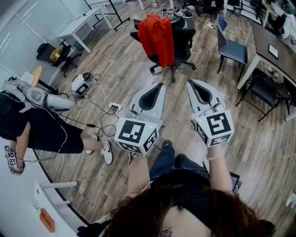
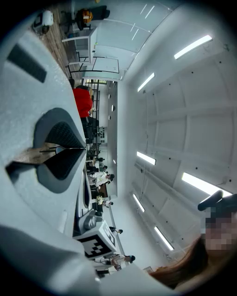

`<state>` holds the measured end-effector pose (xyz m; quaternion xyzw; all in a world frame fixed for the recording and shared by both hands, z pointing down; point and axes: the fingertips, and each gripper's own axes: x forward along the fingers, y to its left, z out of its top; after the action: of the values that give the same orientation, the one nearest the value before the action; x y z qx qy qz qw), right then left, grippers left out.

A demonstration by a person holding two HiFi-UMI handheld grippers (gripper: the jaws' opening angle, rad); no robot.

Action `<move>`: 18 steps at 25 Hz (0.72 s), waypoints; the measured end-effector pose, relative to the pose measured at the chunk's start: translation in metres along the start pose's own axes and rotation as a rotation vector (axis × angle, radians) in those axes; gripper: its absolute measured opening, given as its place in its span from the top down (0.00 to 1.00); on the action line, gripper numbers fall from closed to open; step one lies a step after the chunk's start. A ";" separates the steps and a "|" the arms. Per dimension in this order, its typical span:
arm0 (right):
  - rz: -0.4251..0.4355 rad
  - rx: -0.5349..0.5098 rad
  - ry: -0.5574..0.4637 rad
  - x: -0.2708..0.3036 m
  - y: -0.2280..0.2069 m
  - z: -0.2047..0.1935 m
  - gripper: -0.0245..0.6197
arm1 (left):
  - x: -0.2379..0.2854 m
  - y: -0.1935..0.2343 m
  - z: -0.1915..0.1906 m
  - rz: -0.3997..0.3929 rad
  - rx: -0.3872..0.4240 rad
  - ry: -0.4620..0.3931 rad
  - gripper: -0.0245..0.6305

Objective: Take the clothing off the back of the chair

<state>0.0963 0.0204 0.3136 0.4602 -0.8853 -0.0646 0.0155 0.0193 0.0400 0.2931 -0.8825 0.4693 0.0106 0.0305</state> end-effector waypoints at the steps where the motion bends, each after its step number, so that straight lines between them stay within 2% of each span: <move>1: -0.001 -0.001 0.001 0.003 0.000 0.000 0.98 | 0.001 0.002 0.000 -0.002 0.001 -0.001 0.94; 9: 0.000 0.038 -0.046 0.035 0.000 0.008 0.99 | 0.014 0.031 0.000 -0.018 0.003 0.002 0.94; 15: -0.001 0.025 -0.051 0.071 -0.004 0.007 0.99 | 0.036 0.063 -0.005 -0.032 0.011 0.013 0.94; 18: -0.006 0.033 -0.050 0.091 -0.007 0.003 0.99 | 0.042 0.083 -0.010 -0.027 -0.012 0.013 0.94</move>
<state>0.0491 -0.0570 0.3064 0.4611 -0.8851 -0.0614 -0.0145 -0.0257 -0.0416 0.2978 -0.8890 0.4573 0.0073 0.0222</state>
